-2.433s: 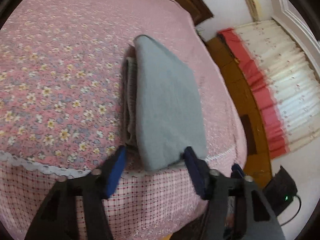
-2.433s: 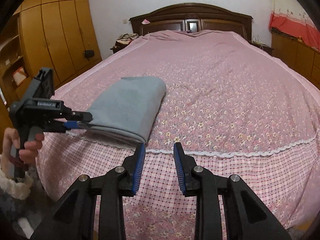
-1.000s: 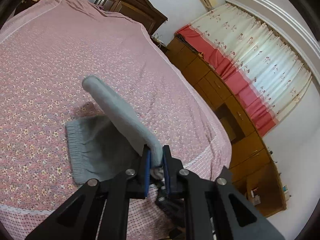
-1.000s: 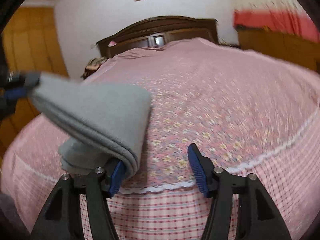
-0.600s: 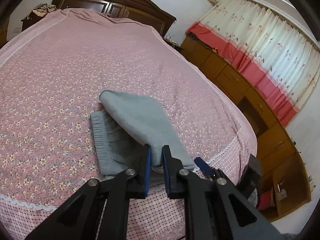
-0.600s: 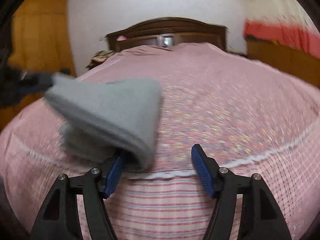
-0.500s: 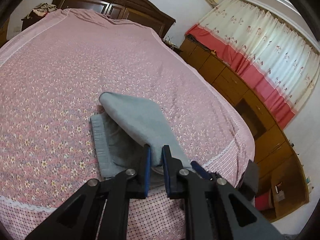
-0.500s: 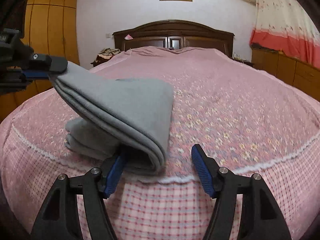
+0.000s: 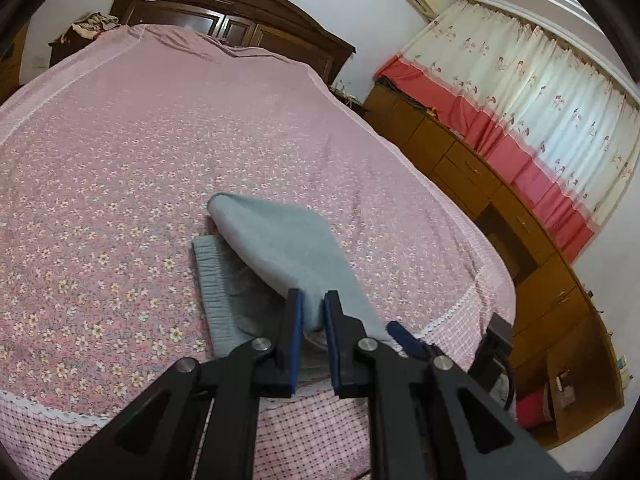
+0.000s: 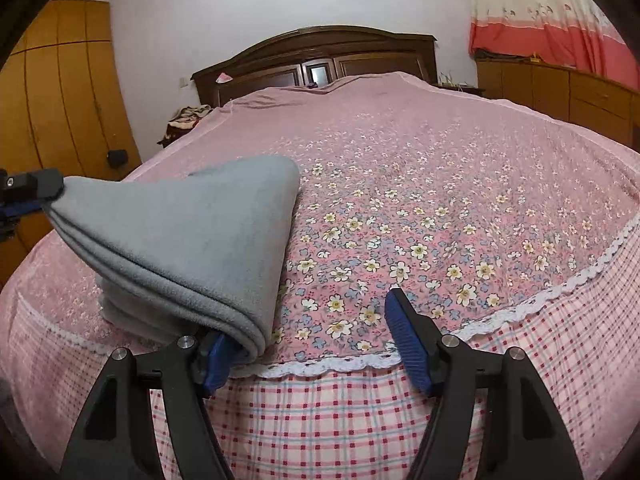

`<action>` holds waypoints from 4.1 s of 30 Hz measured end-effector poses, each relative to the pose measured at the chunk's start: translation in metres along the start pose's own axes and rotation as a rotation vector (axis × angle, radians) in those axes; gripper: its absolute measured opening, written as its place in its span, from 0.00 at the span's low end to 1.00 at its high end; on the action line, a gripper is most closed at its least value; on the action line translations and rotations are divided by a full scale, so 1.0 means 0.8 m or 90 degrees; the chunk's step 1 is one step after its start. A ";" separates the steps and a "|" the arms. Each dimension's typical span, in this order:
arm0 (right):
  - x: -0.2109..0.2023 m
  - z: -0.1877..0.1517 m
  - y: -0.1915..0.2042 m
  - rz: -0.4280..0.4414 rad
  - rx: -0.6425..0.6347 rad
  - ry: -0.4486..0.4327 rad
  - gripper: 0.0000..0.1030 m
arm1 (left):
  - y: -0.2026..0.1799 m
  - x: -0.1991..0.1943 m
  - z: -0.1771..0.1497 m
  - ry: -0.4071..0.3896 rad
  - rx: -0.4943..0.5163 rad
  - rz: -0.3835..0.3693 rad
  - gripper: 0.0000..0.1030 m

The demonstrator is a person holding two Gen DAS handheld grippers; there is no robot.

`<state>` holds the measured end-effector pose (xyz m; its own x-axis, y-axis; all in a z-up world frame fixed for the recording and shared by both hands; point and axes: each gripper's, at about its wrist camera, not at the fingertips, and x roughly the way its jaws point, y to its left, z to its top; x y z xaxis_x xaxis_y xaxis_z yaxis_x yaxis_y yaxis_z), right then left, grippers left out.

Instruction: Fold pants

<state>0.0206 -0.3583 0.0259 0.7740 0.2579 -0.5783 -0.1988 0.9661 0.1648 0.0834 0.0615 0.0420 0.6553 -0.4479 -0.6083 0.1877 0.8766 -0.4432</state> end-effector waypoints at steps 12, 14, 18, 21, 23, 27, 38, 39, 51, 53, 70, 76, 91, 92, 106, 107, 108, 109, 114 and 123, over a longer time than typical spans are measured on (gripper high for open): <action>-0.013 -0.017 0.020 -0.022 -0.022 -0.003 0.69 | 0.001 0.000 -0.011 -0.005 0.023 0.028 0.11; -0.013 -0.018 0.021 -0.024 -0.026 -0.006 0.70 | 0.006 0.000 -0.015 -0.005 0.022 0.034 0.11; -0.015 -0.023 0.029 -0.027 -0.038 0.001 0.71 | 0.019 0.006 -0.024 0.001 0.015 0.049 0.11; -0.018 -0.028 0.035 -0.022 -0.051 0.010 0.71 | 0.032 0.018 -0.035 0.017 0.006 0.076 0.11; -0.020 -0.034 0.037 -0.020 -0.056 0.018 0.71 | 0.047 0.031 -0.047 0.043 -0.020 0.083 0.11; -0.024 -0.040 0.037 -0.016 -0.073 0.027 0.71 | 0.060 0.040 -0.060 0.059 -0.046 0.086 0.11; -0.064 -0.045 0.006 0.034 -0.023 0.071 0.71 | 0.067 0.029 -0.097 0.055 -0.058 0.121 0.06; -0.072 -0.044 0.002 0.043 -0.012 0.077 0.71 | 0.068 0.024 -0.095 0.048 -0.059 0.114 0.06; -0.090 0.004 0.039 0.142 -0.072 0.036 0.71 | 0.088 0.102 0.026 0.151 -0.075 0.009 0.42; -0.066 0.033 0.030 0.158 -0.026 0.037 0.71 | 0.081 0.115 0.027 0.152 -0.075 0.020 0.38; 0.009 0.040 -0.017 0.177 0.130 0.095 0.71 | 0.084 0.053 0.003 0.064 -0.085 0.034 0.09; 0.007 0.049 0.006 0.191 0.101 0.092 0.71 | 0.097 0.077 -0.010 0.084 -0.104 0.054 0.13; 0.053 0.031 0.028 0.313 0.076 0.164 0.01 | 0.040 0.076 -0.017 0.037 -0.001 0.100 0.11; 0.049 0.032 0.025 0.316 0.088 0.163 0.02 | 0.045 0.087 -0.022 0.053 -0.004 0.111 0.08; -0.009 0.012 0.021 0.304 0.078 0.159 0.02 | 0.022 0.058 -0.066 0.052 0.019 0.138 0.08; -0.014 0.013 0.020 0.308 0.078 0.154 0.02 | 0.022 0.057 -0.065 0.052 0.019 0.138 0.08; -0.020 0.013 0.020 0.307 0.075 0.147 0.02 | 0.021 0.051 -0.067 0.048 0.017 0.137 0.08; -0.025 0.011 0.019 0.296 0.070 0.146 0.02 | 0.019 0.043 -0.070 0.042 0.012 0.135 0.08; -0.020 -0.012 0.010 0.296 0.096 0.172 0.02 | 0.019 0.037 -0.095 0.046 0.010 0.137 0.08; -0.023 -0.021 -0.012 0.313 0.141 0.168 0.02 | 0.014 0.045 -0.107 0.055 0.025 0.150 0.08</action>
<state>-0.0020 -0.3722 0.0219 0.4412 0.6962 -0.5663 -0.3441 0.7140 0.6097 0.0463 0.0400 -0.0415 0.6197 -0.2420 -0.7466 0.0659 0.9640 -0.2577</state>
